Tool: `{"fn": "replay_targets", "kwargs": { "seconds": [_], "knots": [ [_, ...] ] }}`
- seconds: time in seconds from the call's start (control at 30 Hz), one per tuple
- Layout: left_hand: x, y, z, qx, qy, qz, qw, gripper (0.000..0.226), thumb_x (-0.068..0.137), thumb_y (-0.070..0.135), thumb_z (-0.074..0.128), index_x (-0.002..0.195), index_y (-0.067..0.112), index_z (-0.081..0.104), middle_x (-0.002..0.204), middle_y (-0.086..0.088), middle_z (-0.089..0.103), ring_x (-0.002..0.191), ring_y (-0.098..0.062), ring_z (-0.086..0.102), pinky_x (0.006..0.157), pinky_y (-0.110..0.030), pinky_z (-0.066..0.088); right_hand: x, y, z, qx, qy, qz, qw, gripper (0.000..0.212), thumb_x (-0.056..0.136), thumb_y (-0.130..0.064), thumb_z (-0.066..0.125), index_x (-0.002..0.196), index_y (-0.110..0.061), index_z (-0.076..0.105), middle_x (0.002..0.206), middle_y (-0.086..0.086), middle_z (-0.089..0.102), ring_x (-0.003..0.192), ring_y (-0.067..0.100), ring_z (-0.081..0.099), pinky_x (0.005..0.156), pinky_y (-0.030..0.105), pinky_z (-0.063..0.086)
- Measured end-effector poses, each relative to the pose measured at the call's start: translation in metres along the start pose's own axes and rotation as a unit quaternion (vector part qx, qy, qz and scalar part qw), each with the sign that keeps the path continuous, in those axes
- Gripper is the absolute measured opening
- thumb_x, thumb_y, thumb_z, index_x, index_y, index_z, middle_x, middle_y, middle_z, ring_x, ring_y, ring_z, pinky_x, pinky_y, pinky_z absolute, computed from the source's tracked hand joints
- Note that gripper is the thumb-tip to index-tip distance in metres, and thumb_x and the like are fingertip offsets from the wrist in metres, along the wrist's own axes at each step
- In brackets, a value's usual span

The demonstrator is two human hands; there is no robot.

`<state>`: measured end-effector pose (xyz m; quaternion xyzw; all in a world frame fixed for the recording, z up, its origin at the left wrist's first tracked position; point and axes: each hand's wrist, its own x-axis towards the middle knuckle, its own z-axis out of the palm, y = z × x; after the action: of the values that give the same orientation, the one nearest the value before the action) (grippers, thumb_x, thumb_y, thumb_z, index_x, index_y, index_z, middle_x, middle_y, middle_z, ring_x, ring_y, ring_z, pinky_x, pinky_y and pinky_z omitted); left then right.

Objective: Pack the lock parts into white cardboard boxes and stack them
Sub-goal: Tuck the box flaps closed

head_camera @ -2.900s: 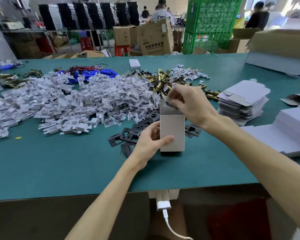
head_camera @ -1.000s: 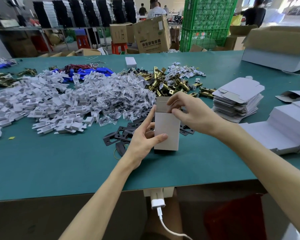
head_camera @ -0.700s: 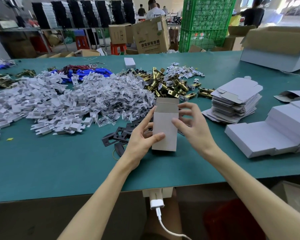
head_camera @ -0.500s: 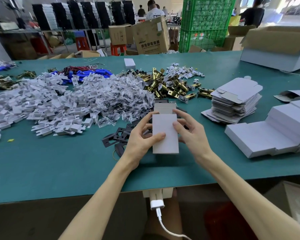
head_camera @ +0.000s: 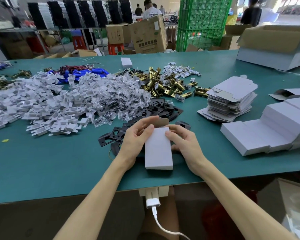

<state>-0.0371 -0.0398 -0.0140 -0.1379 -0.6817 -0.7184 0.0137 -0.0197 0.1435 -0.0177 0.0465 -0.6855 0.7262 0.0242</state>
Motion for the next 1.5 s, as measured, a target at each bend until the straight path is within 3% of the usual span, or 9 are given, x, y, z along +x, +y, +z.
{"fn": "replay_targets", "kwargs": {
  "seconds": [0.1, 0.2, 0.3, 0.43, 0.57, 0.83, 0.93, 1.13, 1.5],
  "knots": [
    [-0.001, 0.002, 0.001, -0.039, 0.015, -0.001, 0.999, 0.040, 0.103, 0.019, 0.063, 0.137, 0.040, 0.064, 0.121, -0.011, 0.073, 0.095, -0.020, 0.068, 0.081, -0.038, 0.058, -0.001, 0.000, 0.000, 0.001, -0.008, -0.011, 1.000, 0.018, 0.094, -0.027, 0.068, 0.111, -0.024, 0.072, 0.109, 0.002, 0.073, 0.102, 0.031, 0.071, 0.075, 0.053, 0.058],
    [-0.001, 0.004, 0.002, -0.023, 0.017, -0.021, 0.999, 0.031, 0.105, 0.030, 0.057, 0.129, 0.016, 0.071, 0.121, -0.012, 0.075, 0.100, -0.026, 0.069, 0.085, -0.047, 0.054, -0.003, 0.000, -0.001, 0.015, -0.004, -0.011, 1.000, 0.032, 0.093, -0.024, 0.072, 0.122, -0.027, 0.060, 0.103, -0.002, 0.075, 0.092, 0.022, 0.072, 0.067, 0.036, 0.058],
    [-0.001, 0.003, 0.004, -0.026, 0.031, -0.055, 0.998, 0.038, 0.107, 0.035, 0.053, 0.114, 0.004, 0.073, 0.118, -0.009, 0.077, 0.095, -0.025, 0.070, 0.075, -0.036, 0.058, -0.002, -0.001, -0.003, 0.052, 0.004, 0.023, 0.998, 0.037, 0.092, -0.020, 0.075, 0.123, -0.017, 0.055, 0.101, 0.007, 0.077, 0.087, 0.022, 0.071, 0.070, 0.037, 0.056],
    [0.001, -0.001, 0.002, -0.021, 0.034, -0.048, 0.998, 0.016, 0.103, 0.023, 0.065, 0.098, 0.009, 0.070, 0.105, -0.011, 0.077, 0.085, -0.019, 0.064, 0.068, -0.033, 0.056, -0.003, -0.001, -0.004, 0.061, 0.010, 0.027, 0.998, 0.025, 0.092, -0.018, 0.075, 0.115, -0.011, 0.066, 0.094, 0.010, 0.078, 0.078, 0.020, 0.071, 0.064, 0.034, 0.056],
    [0.000, -0.003, 0.002, -0.009, 0.015, -0.033, 0.999, 0.025, 0.090, 0.029, 0.071, 0.108, 0.011, 0.073, 0.102, -0.010, 0.074, 0.088, -0.019, 0.063, 0.073, -0.038, 0.051, -0.004, -0.002, -0.004, 0.062, 0.007, 0.024, 0.998, 0.022, 0.093, -0.017, 0.074, 0.112, -0.010, 0.070, 0.093, 0.009, 0.077, 0.076, 0.020, 0.069, 0.063, 0.033, 0.055],
    [0.001, -0.002, -0.002, -0.069, 0.015, -0.062, 0.996, 0.007, 0.087, 0.027, 0.076, 0.087, 0.020, 0.079, 0.098, -0.011, 0.074, 0.087, -0.020, 0.064, 0.076, -0.037, 0.056, -0.007, -0.007, -0.005, 0.091, -0.010, 0.038, 0.995, 0.017, 0.083, -0.027, 0.080, 0.096, -0.016, 0.076, 0.099, 0.014, 0.077, 0.081, 0.023, 0.070, 0.066, 0.033, 0.057],
    [0.001, -0.002, -0.002, -0.071, 0.021, -0.062, 0.995, 0.007, 0.086, 0.026, 0.076, 0.083, 0.021, 0.079, 0.097, -0.009, 0.075, 0.084, -0.019, 0.064, 0.076, -0.038, 0.056, -0.008, -0.008, -0.005, 0.098, -0.012, 0.037, 0.994, 0.019, 0.082, -0.028, 0.080, 0.097, -0.016, 0.078, 0.099, 0.014, 0.077, 0.081, 0.022, 0.070, 0.063, 0.029, 0.056],
    [0.000, 0.001, -0.002, -0.073, 0.021, -0.063, 0.995, 0.014, 0.086, 0.026, 0.077, 0.074, 0.023, 0.073, 0.091, -0.008, 0.073, 0.077, -0.016, 0.061, 0.069, -0.026, 0.055, -0.009, -0.009, -0.005, 0.096, -0.028, 0.038, 0.994, 0.025, 0.081, -0.033, 0.082, 0.100, -0.017, 0.079, 0.100, 0.014, 0.077, 0.081, 0.022, 0.071, 0.063, 0.028, 0.056],
    [0.001, 0.004, -0.007, -0.099, -0.014, -0.083, 0.992, 0.020, 0.084, 0.020, 0.077, 0.076, 0.015, 0.060, 0.092, -0.010, 0.073, 0.078, -0.019, 0.062, 0.070, -0.027, 0.050, -0.010, -0.012, -0.003, 0.088, -0.069, 0.037, 0.993, 0.026, 0.083, -0.029, 0.080, 0.103, -0.014, 0.078, 0.099, 0.016, 0.077, 0.082, 0.021, 0.071, 0.067, 0.028, 0.057]
  ]
}}
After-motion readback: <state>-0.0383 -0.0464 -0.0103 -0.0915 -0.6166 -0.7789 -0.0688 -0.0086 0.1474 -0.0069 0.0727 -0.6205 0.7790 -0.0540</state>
